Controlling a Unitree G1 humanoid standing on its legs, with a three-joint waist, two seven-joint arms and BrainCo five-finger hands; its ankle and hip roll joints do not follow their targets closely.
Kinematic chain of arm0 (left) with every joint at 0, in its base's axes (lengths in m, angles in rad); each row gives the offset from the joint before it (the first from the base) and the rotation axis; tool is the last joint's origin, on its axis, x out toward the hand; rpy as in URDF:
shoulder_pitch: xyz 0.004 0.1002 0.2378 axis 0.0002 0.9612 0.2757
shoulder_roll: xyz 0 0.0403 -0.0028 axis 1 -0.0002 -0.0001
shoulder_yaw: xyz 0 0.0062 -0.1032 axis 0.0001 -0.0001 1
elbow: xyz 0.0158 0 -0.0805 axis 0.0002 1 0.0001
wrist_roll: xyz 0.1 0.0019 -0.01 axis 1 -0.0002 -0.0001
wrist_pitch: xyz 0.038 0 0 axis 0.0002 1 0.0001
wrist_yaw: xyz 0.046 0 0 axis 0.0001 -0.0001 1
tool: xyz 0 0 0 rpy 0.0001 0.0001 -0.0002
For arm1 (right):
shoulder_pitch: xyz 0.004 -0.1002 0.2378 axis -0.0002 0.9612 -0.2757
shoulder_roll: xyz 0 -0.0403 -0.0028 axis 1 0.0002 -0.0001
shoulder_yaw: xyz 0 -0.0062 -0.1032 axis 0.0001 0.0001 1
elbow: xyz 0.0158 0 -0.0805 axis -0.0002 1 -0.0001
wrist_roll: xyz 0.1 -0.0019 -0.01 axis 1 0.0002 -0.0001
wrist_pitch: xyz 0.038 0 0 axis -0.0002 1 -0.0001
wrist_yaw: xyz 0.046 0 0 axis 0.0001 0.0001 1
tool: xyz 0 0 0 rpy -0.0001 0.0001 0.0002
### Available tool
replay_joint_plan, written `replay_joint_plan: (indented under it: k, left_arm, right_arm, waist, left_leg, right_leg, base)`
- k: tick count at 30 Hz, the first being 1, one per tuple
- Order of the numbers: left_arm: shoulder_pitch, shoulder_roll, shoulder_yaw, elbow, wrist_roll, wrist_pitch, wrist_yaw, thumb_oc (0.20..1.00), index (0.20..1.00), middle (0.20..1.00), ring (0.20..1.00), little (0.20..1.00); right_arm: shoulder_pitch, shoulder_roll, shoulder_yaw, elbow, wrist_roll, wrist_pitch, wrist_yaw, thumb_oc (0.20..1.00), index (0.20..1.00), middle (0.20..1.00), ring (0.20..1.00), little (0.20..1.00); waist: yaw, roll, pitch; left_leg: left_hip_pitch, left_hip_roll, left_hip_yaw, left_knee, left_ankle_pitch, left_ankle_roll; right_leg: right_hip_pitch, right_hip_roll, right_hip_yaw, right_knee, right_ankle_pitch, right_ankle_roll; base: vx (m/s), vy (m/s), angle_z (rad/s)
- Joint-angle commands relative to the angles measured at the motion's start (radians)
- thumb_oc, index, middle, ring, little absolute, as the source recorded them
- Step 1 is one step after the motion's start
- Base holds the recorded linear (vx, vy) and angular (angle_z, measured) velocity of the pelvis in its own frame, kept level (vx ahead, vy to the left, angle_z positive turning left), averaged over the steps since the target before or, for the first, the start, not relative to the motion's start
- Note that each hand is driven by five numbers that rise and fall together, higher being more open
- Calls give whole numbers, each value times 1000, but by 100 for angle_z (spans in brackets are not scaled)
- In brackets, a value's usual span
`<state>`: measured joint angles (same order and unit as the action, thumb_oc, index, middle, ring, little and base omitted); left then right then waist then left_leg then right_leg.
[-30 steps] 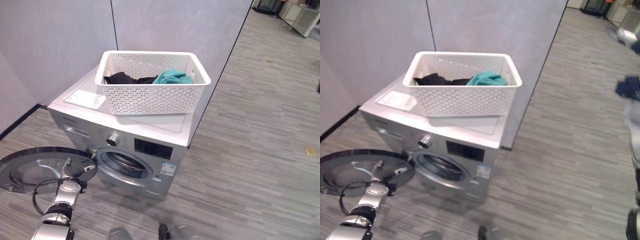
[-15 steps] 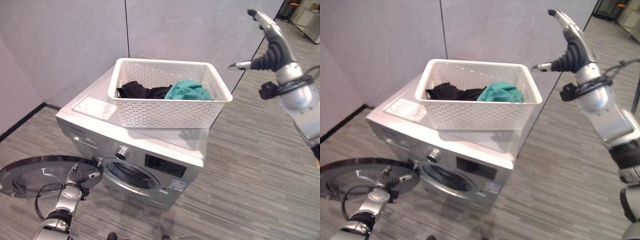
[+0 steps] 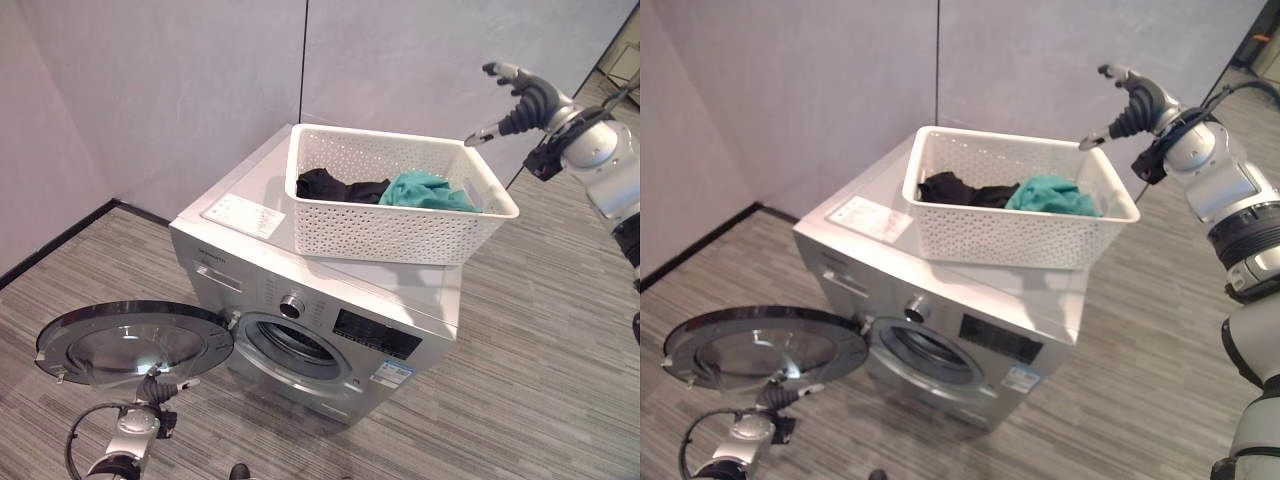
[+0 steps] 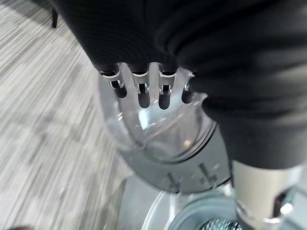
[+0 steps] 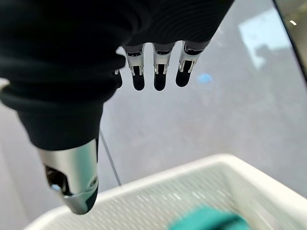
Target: Grab the laundry basket,head to the washer,open it,put in the laundry and shut it.
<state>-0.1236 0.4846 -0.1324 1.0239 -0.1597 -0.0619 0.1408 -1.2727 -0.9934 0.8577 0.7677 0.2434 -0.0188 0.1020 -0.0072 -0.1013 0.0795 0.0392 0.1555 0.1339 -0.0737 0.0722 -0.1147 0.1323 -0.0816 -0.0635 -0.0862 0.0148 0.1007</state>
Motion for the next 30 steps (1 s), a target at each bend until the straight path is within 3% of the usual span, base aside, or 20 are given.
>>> replay_joint_plan:
  k: [1,15,22,30]
  left_arm:
    - [-53,45,-35,32,-33,-52,-11,1000,1000,1000,1000,1000]
    - [-54,38,-25,87,-105,-48,-23,1000,1000,1000,1000,1000]
    - [-54,38,-9,118,-137,-38,-35,1000,1000,1000,1000,1000]
    - [-51,40,-5,85,-154,-38,-45,1000,1000,1000,1000,1000]
  right_arm:
    - [-127,31,63,102,12,3,31,1000,1000,1000,1000,1000]
    - [-159,138,110,115,-11,28,65,1000,1000,1000,1000,1000]
    - [-133,133,147,81,-25,55,110,1000,1000,1000,1000,1000]
    - [-80,49,268,-45,-66,77,232,1000,1000,1000,1000,1000]
  waist:
    - [32,-30,-45]
    - [58,-41,27]
    - [58,-54,58]
    - [63,-69,106]
  left_leg:
    - [-28,146,5,80,-25,-63]
    - [-109,177,-19,85,-3,-78]
    - [-124,193,-26,102,-5,-79]
    - [-146,210,-42,108,2,-85]
  right_leg:
    - [-121,-126,-8,70,-7,83]
    - [-184,-106,-35,80,-9,73]
    - [-210,-92,-34,105,-17,68]
    - [-241,-78,-47,151,-38,65]
  base:
    - [6,-17,13]
    - [-14,-14,5]
    - [-2,-4,0]
    - [-2,-3,0]
